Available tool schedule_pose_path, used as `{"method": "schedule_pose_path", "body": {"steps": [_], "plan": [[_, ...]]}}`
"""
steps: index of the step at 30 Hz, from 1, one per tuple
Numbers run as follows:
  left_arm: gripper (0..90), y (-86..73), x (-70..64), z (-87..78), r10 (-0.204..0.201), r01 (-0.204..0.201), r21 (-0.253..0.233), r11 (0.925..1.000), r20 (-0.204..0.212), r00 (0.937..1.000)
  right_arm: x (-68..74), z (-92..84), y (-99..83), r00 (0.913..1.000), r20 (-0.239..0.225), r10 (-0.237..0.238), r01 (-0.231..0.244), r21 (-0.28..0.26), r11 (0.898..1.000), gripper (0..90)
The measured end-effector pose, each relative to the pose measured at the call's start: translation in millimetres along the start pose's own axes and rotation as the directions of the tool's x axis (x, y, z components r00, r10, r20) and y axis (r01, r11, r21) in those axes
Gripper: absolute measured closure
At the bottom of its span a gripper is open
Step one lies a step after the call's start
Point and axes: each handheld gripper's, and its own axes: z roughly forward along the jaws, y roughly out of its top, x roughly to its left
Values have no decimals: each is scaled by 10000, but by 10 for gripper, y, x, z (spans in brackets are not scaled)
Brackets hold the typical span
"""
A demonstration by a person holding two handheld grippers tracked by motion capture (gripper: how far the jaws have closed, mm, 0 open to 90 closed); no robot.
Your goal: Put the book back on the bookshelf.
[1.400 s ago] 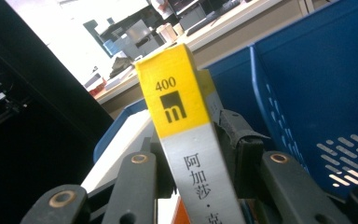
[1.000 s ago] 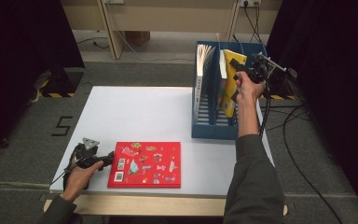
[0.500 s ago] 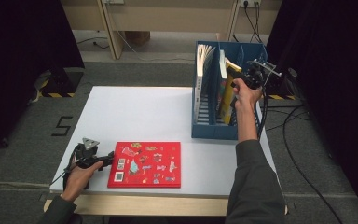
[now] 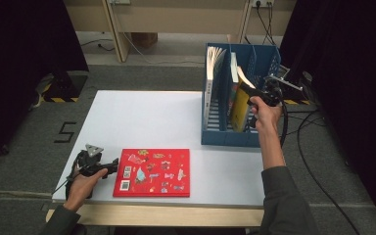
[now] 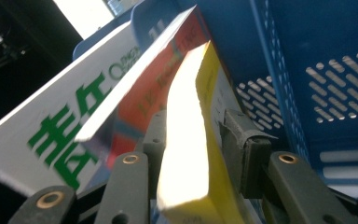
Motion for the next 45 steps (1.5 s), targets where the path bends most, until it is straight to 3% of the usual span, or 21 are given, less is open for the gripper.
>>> {"method": "schedule_pose_path", "body": {"steps": [6,10,13,16,22,24,29,32,33,38,40,45], "plan": [[149,-8,-8,13,51,-51,50,10000,18,10000,-15,-135,-133,9996,-186,-228,231,151,9996,604],[149,-10,-2,10,35,-35,70,10000,0,10000,-7,-202,-182,9982,-182,-578,581,159,9982,581],[149,-10,6,11,-27,27,91,10000,13,10000,23,-279,-252,9939,-97,-1099,1102,395,9931,565],[149,-13,0,13,37,-38,107,9999,32,10000,11,-320,-312,9925,-105,-1219,1224,668,9902,563],[149,-16,-2,20,36,-37,175,9998,43,10000,-143,-416,-487,9925,-275,-1195,1215,896,9885,577],[149,-18,-2,24,55,-56,203,9998,30,10000,-168,-432,-538,9946,-222,-1015,1032,1002,9896,586],[149,-22,-6,32,57,-58,268,9996,47,10000,-217,-412,-614,9933,-325,-1105,1131,953,9890,634],[149,-21,-6,33,46,-47,266,9996,55,10000,-202,-369,-606,9895,-336,-1404,1430,978,9849,637],[149,-21,-10,35,45,-46,255,9997,55,10000,-196,-350,-607,9923,-380,-1177,1208,916,9884,636],[149,-22,-12,33,65,-67,240,9997,61,10000,-124,-208,-573,9866,-549,-1535,1578,864,9837,646],[149,-22,-9,32,55,-57,262,9996,88,9999,-101,-152,-540,9869,-656,-1474,1528,855,9846,644],[149,-21,-12,32,88,-91,270,9996,116,9999,-12,-78,-532,9766,-779,-2003,2078,1034,9727,639]]}}
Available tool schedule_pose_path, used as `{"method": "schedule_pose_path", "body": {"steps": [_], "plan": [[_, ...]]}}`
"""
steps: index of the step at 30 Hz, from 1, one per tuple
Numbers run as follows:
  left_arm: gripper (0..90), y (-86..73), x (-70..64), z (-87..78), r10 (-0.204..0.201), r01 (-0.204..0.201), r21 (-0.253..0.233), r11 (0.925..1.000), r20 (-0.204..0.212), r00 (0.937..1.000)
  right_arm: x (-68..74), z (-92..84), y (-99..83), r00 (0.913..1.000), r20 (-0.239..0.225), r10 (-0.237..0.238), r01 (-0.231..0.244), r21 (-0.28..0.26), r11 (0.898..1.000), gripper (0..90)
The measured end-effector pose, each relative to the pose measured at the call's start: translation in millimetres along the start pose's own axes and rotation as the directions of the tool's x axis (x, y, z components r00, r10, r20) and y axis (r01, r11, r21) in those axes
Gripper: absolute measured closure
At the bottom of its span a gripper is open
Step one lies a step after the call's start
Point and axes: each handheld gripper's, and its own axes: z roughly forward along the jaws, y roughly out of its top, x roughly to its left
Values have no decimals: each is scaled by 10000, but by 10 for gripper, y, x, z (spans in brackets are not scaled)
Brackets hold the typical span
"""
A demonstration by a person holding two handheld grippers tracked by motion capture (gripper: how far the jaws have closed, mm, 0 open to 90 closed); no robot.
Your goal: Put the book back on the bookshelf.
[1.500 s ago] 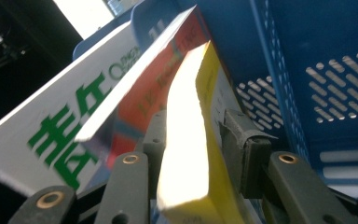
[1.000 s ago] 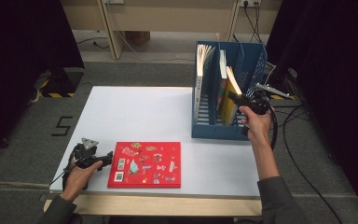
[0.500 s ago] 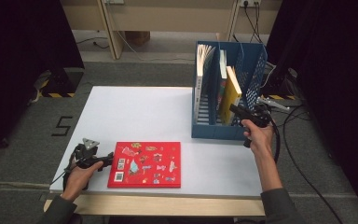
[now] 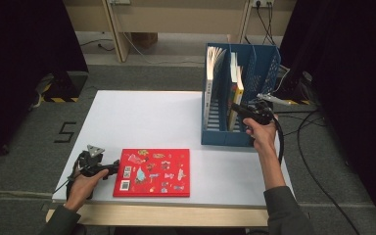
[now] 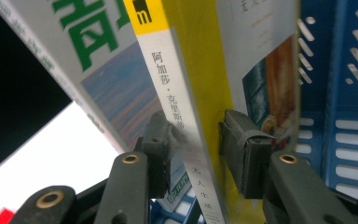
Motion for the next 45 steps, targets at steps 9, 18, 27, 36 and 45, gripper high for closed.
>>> {"method": "schedule_pose_path", "body": {"steps": [9,18,27,36,45], "plan": [[152,2,-15,-4,94,-94,14,10000,-5,10000,-16,-36,-75,9995,-19,-301,301,94,9995,641],[154,3,-15,-1,96,-96,29,9999,-6,10000,-153,-154,-171,9998,170,37,-40,151,9999,672],[147,4,-10,9,40,-40,-16,10000,-11,10000,-144,-90,-163,9992,310,-233,215,551,9982,682],[149,3,-6,7,29,-29,-18,10000,-8,10000,-133,-111,-37,9991,293,-294,266,920,9954,613],[149,3,-9,6,50,-50,-17,10000,-4,10000,-11,-280,361,9933,907,-722,665,639,9957,560]]}}
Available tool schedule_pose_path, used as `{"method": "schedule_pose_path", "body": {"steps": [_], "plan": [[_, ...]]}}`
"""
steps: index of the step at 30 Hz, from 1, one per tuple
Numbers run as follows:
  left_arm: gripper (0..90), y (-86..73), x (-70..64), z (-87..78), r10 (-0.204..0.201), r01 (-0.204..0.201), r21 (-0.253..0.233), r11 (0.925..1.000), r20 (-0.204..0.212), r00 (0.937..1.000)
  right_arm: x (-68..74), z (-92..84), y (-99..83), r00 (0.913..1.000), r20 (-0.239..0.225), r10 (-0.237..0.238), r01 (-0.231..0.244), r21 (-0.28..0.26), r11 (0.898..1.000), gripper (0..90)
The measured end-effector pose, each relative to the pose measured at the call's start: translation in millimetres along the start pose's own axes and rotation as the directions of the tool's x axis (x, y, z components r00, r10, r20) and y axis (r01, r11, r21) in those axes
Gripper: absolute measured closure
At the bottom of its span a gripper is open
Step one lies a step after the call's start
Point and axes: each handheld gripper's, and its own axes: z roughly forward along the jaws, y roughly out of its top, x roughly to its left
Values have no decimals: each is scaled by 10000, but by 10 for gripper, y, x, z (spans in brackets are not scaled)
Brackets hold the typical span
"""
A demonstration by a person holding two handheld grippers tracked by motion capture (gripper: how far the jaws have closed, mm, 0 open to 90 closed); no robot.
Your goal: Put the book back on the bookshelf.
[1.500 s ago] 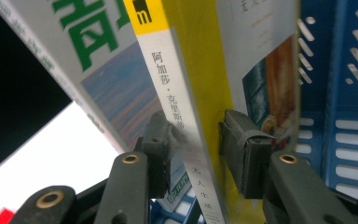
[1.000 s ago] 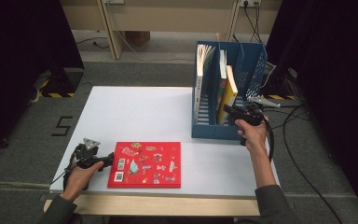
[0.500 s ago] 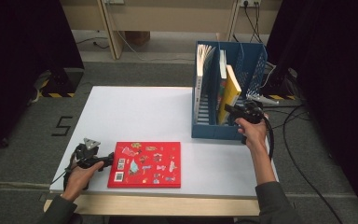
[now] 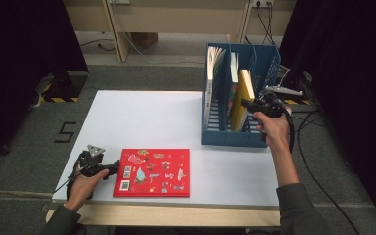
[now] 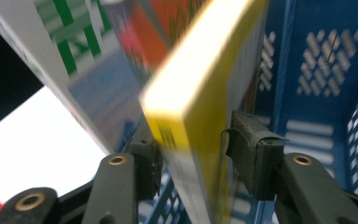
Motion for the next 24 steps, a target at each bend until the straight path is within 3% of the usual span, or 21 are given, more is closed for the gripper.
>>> {"method": "schedule_pose_path", "body": {"steps": [3,6,13,19,24], "plan": [[150,0,-2,-2,-1,1,9,10000,11,10000,29,-28,151,9998,187,-119,117,115,9999,556],[150,0,0,-3,-40,40,-11,10000,22,10000,42,23,260,9984,552,-131,100,561,9984,563],[149,-1,2,1,-63,63,21,10000,51,10000,-12,158,319,9971,756,43,-129,1146,9933,663],[147,1,3,2,-72,72,46,10000,41,10000,-10,184,391,9917,1194,-469,314,1284,9912,743],[148,-2,10,-1,-88,88,50,9999,51,9999,-97,233,471,9903,1331,410,-528,862,9949,746]]}}
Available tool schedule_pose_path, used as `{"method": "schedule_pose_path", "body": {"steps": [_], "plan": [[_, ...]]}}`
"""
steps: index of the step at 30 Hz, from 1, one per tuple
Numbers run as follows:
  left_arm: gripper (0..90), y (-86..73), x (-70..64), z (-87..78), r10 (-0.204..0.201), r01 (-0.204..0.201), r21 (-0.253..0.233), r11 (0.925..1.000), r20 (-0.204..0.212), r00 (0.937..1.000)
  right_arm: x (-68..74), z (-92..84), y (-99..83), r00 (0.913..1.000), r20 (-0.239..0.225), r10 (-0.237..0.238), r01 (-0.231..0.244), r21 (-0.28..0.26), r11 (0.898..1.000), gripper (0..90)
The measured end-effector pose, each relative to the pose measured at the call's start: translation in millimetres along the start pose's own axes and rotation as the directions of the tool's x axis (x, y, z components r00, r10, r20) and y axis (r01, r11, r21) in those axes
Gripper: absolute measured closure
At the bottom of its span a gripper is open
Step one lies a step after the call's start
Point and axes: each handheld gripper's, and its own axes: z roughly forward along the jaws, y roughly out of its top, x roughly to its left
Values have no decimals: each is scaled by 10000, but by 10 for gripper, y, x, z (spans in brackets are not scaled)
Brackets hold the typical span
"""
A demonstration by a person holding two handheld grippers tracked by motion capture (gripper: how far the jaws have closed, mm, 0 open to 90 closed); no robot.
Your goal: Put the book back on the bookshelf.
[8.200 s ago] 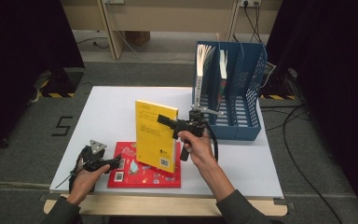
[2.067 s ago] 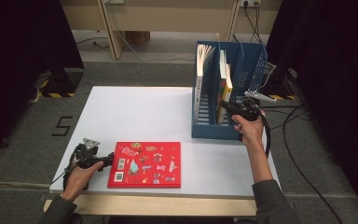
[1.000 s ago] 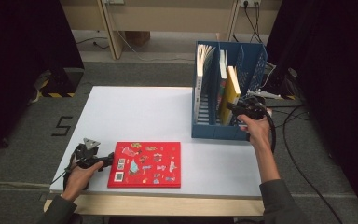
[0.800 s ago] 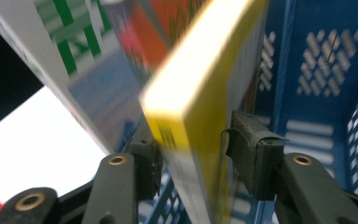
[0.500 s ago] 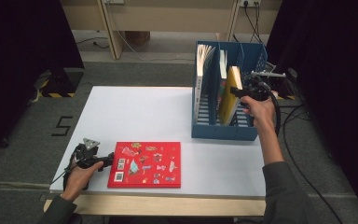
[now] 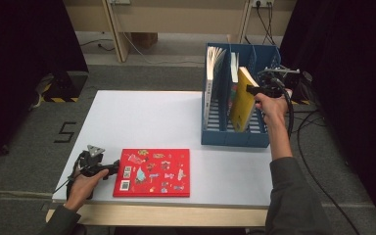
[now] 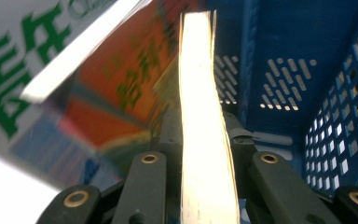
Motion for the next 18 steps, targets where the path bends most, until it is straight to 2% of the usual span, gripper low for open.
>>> {"method": "schedule_pose_path", "body": {"steps": [3,5,11,14,16,18], "plan": [[148,1,0,5,23,-23,8,10000,26,10000,-48,23,44,9990,-149,423,-427,-281,9987,747],[148,2,-2,3,35,-35,26,10000,21,10000,-56,38,90,9988,-71,480,-482,-311,9984,748],[147,0,-1,3,-47,47,-12,10000,19,10000,12,106,273,9989,132,454,-449,-358,9984,747],[149,1,0,1,-40,40,-8,10000,43,10000,43,103,395,9983,263,515,-496,-674,9965,747],[149,0,-2,0,-26,26,-36,10000,37,10000,65,124,457,9985,425,337,-296,-934,9952,747],[150,2,-4,-6,-20,21,-37,10000,62,10000,78,178,479,9976,566,402,-347,-951,9949,746]]}}
